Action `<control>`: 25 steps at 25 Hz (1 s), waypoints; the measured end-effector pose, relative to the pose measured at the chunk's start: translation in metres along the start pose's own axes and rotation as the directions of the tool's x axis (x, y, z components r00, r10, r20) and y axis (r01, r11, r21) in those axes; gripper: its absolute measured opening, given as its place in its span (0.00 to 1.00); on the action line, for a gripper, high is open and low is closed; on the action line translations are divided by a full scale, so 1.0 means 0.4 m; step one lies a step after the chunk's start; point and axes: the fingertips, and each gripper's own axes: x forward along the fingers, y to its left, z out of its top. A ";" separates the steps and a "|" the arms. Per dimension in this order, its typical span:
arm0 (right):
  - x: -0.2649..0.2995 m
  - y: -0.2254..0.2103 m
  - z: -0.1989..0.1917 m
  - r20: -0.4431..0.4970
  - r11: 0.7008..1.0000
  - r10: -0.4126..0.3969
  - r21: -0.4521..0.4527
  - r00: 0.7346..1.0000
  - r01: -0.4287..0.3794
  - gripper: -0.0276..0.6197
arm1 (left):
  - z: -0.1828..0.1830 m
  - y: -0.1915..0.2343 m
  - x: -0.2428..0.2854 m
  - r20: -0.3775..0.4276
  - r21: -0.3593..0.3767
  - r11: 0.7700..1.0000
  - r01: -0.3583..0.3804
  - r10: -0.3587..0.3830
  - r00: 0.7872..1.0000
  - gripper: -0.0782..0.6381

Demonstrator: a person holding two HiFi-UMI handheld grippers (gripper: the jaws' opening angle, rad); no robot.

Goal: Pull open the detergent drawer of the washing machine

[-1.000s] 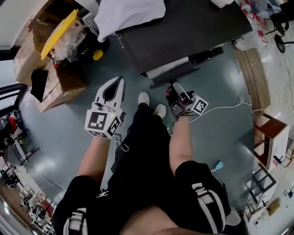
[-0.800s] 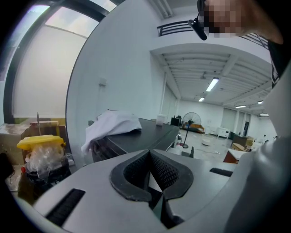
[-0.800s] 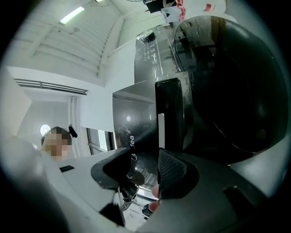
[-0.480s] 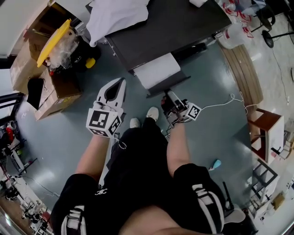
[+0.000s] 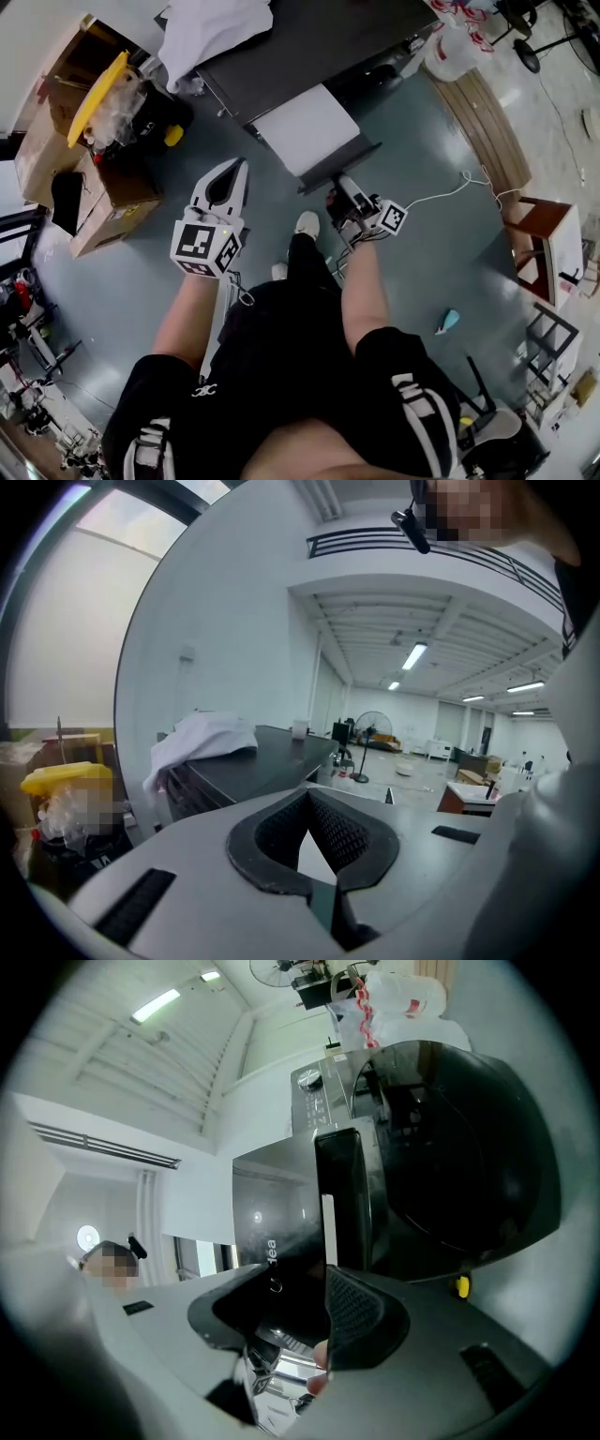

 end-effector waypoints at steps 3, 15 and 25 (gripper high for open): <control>-0.052 0.015 -0.001 0.029 1.000 -0.004 -0.001 1.000 0.004 0.33 | -0.005 -0.028 -0.036 0.006 0.002 1.000 0.003 -0.003 1.000 0.11; -0.203 0.051 -0.010 0.116 0.999 -0.031 -0.002 0.993 0.032 0.33 | -0.001 -0.097 -0.106 0.025 0.022 0.999 0.039 -0.039 0.999 0.11; -0.291 0.060 -0.019 0.179 0.998 -0.061 0.005 0.982 0.061 0.33 | -0.014 -0.142 -0.134 0.024 0.032 0.997 0.073 -0.074 0.997 0.11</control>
